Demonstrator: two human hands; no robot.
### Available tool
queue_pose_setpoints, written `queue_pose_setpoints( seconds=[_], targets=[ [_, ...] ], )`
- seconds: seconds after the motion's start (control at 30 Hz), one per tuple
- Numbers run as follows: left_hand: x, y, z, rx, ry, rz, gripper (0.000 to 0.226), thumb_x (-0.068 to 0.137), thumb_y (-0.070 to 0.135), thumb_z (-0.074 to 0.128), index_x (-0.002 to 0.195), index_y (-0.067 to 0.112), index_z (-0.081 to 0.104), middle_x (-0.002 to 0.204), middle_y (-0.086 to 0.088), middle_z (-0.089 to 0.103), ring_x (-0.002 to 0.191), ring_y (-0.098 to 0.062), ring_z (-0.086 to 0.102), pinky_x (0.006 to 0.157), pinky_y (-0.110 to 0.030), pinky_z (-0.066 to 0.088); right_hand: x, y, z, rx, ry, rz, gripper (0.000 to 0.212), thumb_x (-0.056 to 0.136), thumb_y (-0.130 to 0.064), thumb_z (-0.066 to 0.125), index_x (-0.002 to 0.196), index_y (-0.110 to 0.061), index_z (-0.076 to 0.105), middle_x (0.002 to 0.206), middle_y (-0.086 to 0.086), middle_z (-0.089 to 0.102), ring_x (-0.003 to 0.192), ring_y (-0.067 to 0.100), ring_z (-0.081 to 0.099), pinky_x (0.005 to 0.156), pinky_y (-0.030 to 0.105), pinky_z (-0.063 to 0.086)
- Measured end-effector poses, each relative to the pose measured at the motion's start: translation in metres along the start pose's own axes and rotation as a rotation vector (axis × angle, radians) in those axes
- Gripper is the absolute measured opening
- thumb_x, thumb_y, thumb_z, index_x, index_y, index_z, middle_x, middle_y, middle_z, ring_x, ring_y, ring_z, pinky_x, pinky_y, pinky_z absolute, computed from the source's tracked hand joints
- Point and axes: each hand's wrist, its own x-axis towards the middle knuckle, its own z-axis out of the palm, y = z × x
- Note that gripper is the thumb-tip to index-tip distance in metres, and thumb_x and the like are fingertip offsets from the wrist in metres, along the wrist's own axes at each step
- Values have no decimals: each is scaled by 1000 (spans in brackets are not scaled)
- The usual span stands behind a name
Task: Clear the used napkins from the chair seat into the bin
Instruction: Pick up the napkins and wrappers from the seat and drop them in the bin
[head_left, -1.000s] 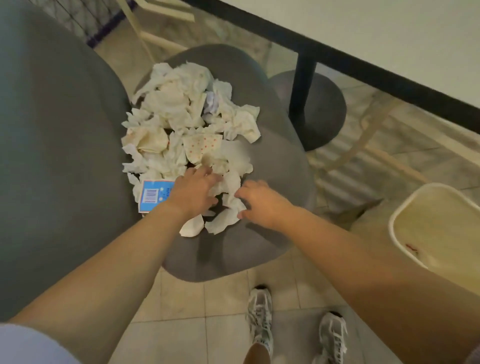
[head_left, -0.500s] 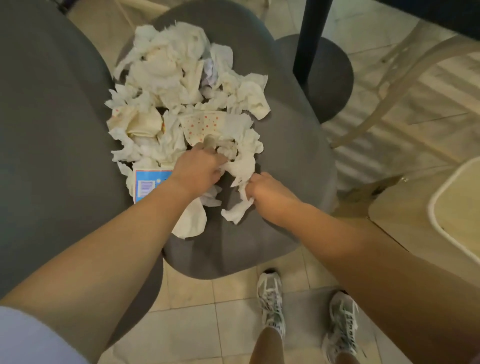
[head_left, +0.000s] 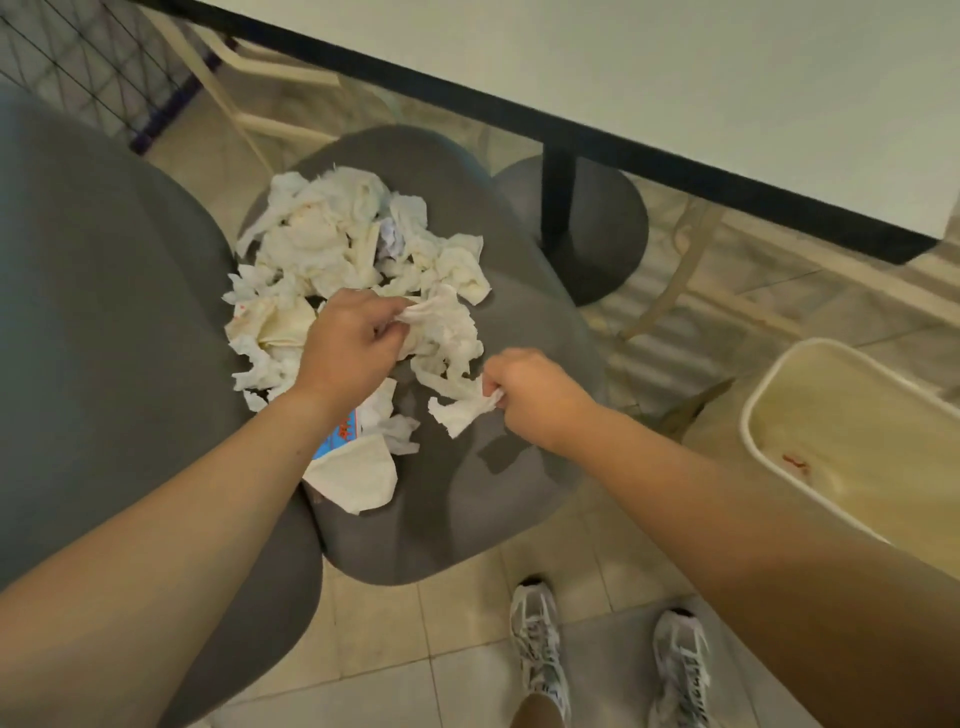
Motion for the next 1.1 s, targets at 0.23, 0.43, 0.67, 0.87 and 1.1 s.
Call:
queue_pose_setpoints(
  seconds=[0.23, 0.43, 0.67, 0.87, 1.1],
  targets=[
    [-2, 82, -11, -48, 33, 88, 22, 81, 14, 55, 94, 14, 73, 68, -8, 60, 82, -24, 51, 74, -31, 40, -50, 17, -49, 67, 116, 11, 20, 84, 2, 53, 98, -9, 63, 106, 11, 58, 102, 27, 54, 80, 30, 44],
    [-7, 174, 13, -115, -48, 189, 23, 78, 17, 54, 88, 15, 75, 63, -5, 58, 74, -23, 50, 71, -36, 40, -116, 75, -86, 113, 196, 99, 21, 83, 3, 52, 99, -5, 63, 105, 13, 62, 99, 28, 56, 80, 32, 45],
    [-23, 270, 88, -99, -268, 410, 23, 80, 20, 58, 95, 17, 75, 67, 1, 61, 72, -21, 51, 65, -30, 41, -193, 170, -96, 184, 137, 473, 17, 89, -3, 48, 95, -5, 64, 99, 13, 57, 88, 24, 52, 74, 30, 40],
    [-37, 333, 158, -109, -512, 458, 22, 85, 14, 63, 105, 14, 71, 88, 5, 67, 84, -7, 52, 81, -23, 42, -259, 239, -85, 134, 152, 679, 33, 90, 2, 42, 119, -4, 58, 125, 15, 53, 112, 30, 54, 89, 32, 44],
    [-46, 352, 212, 27, -831, 265, 37, 88, 12, 59, 124, 16, 59, 120, 1, 63, 112, -14, 55, 96, -25, 41, -276, 264, -72, 247, 46, 740, 43, 93, 3, 37, 133, -7, 48, 128, 13, 54, 113, 30, 56, 90, 34, 47]
  ],
)
